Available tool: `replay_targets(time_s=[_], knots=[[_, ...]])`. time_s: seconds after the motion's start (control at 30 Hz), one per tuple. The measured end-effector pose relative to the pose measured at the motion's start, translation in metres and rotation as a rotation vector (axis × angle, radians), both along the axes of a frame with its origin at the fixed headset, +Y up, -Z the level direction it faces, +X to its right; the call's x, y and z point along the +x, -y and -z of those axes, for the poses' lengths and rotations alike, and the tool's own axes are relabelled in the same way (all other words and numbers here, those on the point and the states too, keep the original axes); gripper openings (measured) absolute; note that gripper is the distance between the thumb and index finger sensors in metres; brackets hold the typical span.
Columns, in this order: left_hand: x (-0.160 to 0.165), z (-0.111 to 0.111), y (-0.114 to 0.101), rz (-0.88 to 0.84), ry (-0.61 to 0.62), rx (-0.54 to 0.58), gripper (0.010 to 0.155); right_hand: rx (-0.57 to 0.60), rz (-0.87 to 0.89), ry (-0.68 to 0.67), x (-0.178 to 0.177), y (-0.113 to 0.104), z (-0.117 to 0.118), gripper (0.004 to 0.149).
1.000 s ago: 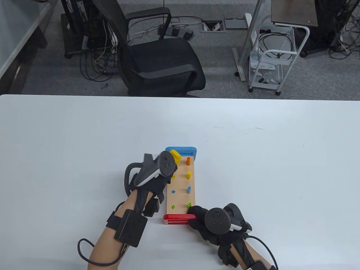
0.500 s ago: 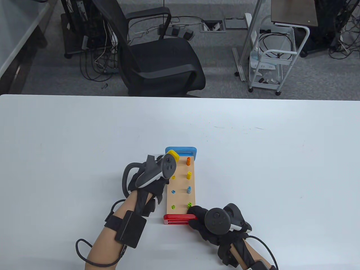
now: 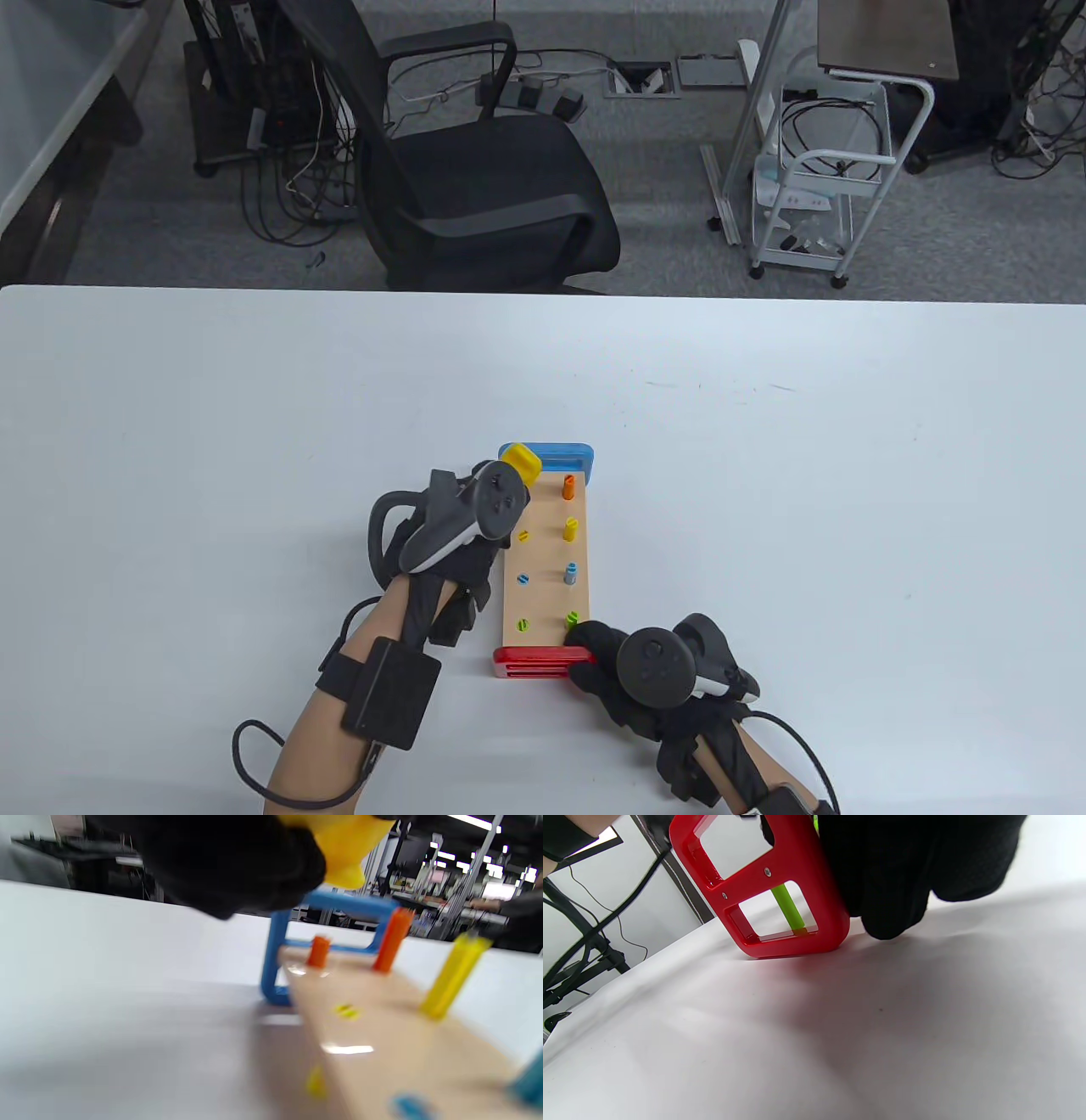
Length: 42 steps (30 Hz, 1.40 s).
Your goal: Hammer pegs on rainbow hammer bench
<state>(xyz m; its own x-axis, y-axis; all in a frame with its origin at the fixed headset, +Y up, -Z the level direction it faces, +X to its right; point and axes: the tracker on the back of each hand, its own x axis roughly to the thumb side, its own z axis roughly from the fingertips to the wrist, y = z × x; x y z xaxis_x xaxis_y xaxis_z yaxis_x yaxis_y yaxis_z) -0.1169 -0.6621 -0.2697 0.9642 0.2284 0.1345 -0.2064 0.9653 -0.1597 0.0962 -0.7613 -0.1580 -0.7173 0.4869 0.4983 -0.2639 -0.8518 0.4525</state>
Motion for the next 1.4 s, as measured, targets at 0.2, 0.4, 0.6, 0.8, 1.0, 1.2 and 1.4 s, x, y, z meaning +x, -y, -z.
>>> replay_targets(time_s=[0.2, 0.4, 0.6, 0.8, 1.0, 1.2, 1.4], knots=[[0.0, -0.005, -0.006, -0.175, -0.017, 0.177, 0.067, -0.001, -0.002, -0.001, 0.0, 0.0, 0.0, 0.061], [0.006, 0.003, 0.008, 0.026, 0.038, -0.047, 0.067, 0.003, -0.002, 0.0, 0.0, 0.0, 0.0, 0.061], [0.0, -0.013, -0.022, -0.18, -0.002, 0.209, 0.067, 0.001, -0.002, -0.001, 0.0, -0.001, 0.0, 0.061], [0.018, 0.007, 0.018, 0.186, -0.01, -0.003, 0.067, 0.0, -0.005, -0.001, 0.0, -0.001, 0.0, 0.061], [0.011, -0.013, -0.036, -0.126, 0.01, 0.141, 0.067, 0.001, -0.003, -0.002, 0.0, -0.001, 0.0, 0.061], [0.023, 0.014, 0.03, 0.38, -0.053, -0.282, 0.066, 0.0, -0.005, -0.003, 0.0, -0.001, 0.0, 0.061], [0.016, -0.012, -0.024, -0.053, -0.001, 0.07, 0.067, -0.004, -0.003, -0.004, 0.0, 0.0, 0.0, 0.061]])
